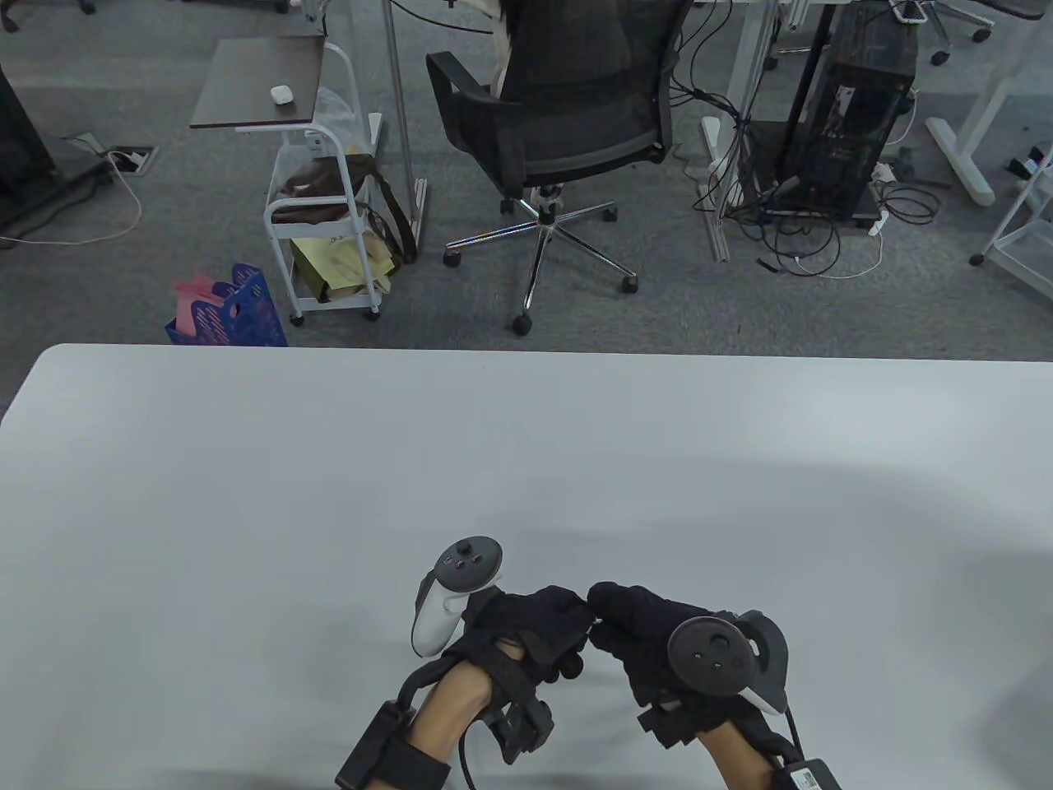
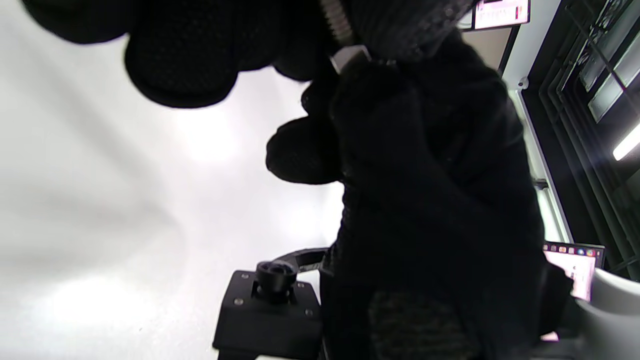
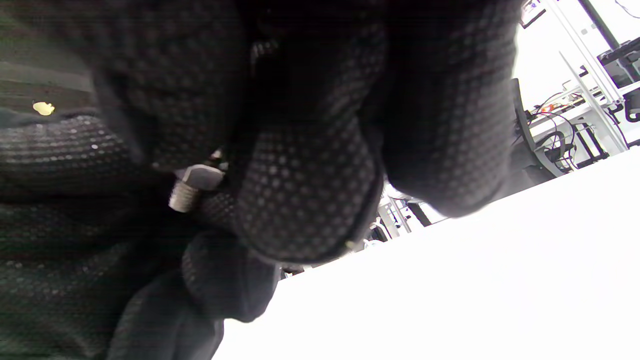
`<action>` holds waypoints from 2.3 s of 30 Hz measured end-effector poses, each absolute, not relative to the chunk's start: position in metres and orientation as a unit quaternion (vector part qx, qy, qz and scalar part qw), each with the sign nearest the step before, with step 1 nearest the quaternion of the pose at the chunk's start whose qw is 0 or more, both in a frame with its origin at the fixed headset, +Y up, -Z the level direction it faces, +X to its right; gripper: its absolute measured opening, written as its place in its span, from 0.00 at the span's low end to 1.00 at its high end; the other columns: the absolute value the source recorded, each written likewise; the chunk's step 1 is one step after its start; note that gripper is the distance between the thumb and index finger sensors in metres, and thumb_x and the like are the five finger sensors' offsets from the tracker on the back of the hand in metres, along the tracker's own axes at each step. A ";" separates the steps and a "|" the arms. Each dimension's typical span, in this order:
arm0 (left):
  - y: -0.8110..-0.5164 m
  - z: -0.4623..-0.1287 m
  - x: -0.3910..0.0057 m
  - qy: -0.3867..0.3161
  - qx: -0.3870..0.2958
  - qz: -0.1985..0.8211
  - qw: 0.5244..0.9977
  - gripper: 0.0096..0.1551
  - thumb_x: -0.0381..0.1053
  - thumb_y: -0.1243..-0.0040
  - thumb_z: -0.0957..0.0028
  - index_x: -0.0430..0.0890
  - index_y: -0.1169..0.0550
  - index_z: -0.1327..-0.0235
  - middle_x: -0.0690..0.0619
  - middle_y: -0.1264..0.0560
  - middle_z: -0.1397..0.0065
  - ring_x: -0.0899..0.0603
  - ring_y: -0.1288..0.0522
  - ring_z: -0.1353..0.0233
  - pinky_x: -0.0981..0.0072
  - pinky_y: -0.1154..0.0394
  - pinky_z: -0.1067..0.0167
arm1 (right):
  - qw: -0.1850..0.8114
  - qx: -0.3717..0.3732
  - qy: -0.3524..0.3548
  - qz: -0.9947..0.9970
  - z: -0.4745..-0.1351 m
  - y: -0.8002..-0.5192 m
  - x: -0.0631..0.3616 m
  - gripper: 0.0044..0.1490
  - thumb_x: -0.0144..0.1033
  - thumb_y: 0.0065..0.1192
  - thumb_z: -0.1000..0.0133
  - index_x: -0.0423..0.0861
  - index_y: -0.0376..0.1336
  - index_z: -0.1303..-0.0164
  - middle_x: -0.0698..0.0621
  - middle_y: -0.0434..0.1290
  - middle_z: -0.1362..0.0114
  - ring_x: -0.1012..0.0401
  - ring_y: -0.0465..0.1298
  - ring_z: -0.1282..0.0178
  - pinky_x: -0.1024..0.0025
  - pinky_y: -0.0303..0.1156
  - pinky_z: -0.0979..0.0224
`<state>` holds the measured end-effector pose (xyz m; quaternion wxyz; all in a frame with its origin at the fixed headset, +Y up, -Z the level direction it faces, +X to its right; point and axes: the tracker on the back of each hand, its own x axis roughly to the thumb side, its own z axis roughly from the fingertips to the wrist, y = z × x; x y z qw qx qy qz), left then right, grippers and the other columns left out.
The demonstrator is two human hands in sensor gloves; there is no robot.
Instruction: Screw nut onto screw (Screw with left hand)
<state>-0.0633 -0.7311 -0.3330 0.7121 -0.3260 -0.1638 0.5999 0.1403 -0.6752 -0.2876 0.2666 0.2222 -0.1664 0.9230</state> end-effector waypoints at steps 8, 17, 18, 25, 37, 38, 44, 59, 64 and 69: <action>-0.732 -0.334 -0.064 -0.155 -0.305 0.607 0.717 0.34 0.54 0.45 0.51 0.34 0.26 0.38 0.30 0.29 0.39 0.29 0.23 0.50 0.38 0.29 0.52 | 0.269 0.220 -0.168 0.923 -0.288 -0.675 0.142 0.30 0.43 0.76 0.63 0.48 0.74 0.50 0.53 0.86 0.52 0.66 0.92 0.69 0.62 0.91 0.56; -0.732 -0.333 -0.065 -0.160 -0.320 0.613 0.705 0.38 0.55 0.45 0.51 0.35 0.33 0.32 0.31 0.32 0.37 0.30 0.25 0.48 0.39 0.30 0.50 | 0.272 0.220 -0.168 0.921 -0.288 -0.675 0.142 0.30 0.43 0.76 0.63 0.48 0.74 0.50 0.53 0.86 0.52 0.66 0.92 0.69 0.62 0.91 0.56; -0.732 -0.333 -0.065 -0.157 -0.317 0.608 0.711 0.38 0.55 0.45 0.51 0.34 0.31 0.33 0.30 0.31 0.38 0.29 0.24 0.48 0.39 0.30 0.51 | 0.271 0.220 -0.168 0.922 -0.288 -0.675 0.142 0.30 0.43 0.76 0.63 0.48 0.74 0.50 0.53 0.86 0.52 0.66 0.92 0.69 0.62 0.91 0.56; -0.731 -0.333 -0.064 -0.166 -0.326 0.606 0.707 0.32 0.52 0.45 0.51 0.36 0.31 0.37 0.32 0.32 0.37 0.31 0.25 0.48 0.40 0.30 0.50 | 0.271 0.221 -0.169 0.921 -0.287 -0.674 0.141 0.30 0.43 0.76 0.63 0.48 0.74 0.50 0.53 0.86 0.52 0.66 0.92 0.69 0.62 0.91 0.56; -0.730 -0.333 -0.064 -0.175 -0.325 0.607 0.704 0.35 0.53 0.44 0.51 0.37 0.33 0.35 0.32 0.33 0.36 0.31 0.25 0.46 0.40 0.31 0.49 | 0.277 0.219 -0.171 0.920 -0.288 -0.674 0.142 0.30 0.43 0.76 0.63 0.48 0.74 0.50 0.53 0.86 0.53 0.66 0.92 0.70 0.63 0.91 0.56; -0.731 -0.333 -0.064 -0.172 -0.323 0.611 0.702 0.38 0.55 0.45 0.51 0.36 0.35 0.32 0.32 0.33 0.36 0.31 0.26 0.46 0.40 0.31 0.49 | 0.280 0.219 -0.170 0.919 -0.288 -0.674 0.142 0.30 0.43 0.76 0.63 0.48 0.74 0.50 0.53 0.86 0.53 0.66 0.92 0.70 0.62 0.91 0.56; -0.729 -0.333 -0.063 -0.169 -0.318 0.595 0.718 0.32 0.52 0.44 0.51 0.34 0.28 0.39 0.31 0.30 0.39 0.30 0.24 0.49 0.39 0.30 0.51 | 0.277 0.220 -0.168 0.920 -0.287 -0.674 0.142 0.30 0.43 0.76 0.64 0.48 0.74 0.50 0.53 0.86 0.53 0.66 0.92 0.70 0.63 0.91 0.56; -0.730 -0.333 -0.064 -0.176 -0.325 0.607 0.704 0.34 0.53 0.44 0.51 0.37 0.33 0.35 0.33 0.33 0.36 0.31 0.25 0.46 0.40 0.31 0.49 | 0.279 0.218 -0.174 0.919 -0.287 -0.674 0.142 0.30 0.43 0.76 0.63 0.48 0.74 0.50 0.53 0.86 0.53 0.66 0.92 0.70 0.63 0.91 0.56; -0.731 -0.333 -0.064 -0.159 -0.309 0.607 0.715 0.34 0.54 0.45 0.52 0.34 0.26 0.38 0.31 0.29 0.39 0.29 0.24 0.49 0.39 0.30 0.52 | 0.278 0.219 -0.171 0.919 -0.287 -0.674 0.142 0.30 0.43 0.76 0.63 0.48 0.74 0.50 0.53 0.86 0.53 0.66 0.92 0.70 0.63 0.91 0.56; -0.730 -0.333 -0.063 -0.175 -0.327 0.606 0.704 0.33 0.51 0.44 0.51 0.36 0.31 0.37 0.32 0.32 0.37 0.31 0.25 0.47 0.40 0.30 0.50 | 0.278 0.219 -0.171 0.919 -0.287 -0.675 0.142 0.30 0.43 0.76 0.63 0.48 0.74 0.51 0.53 0.86 0.53 0.66 0.92 0.70 0.63 0.91 0.56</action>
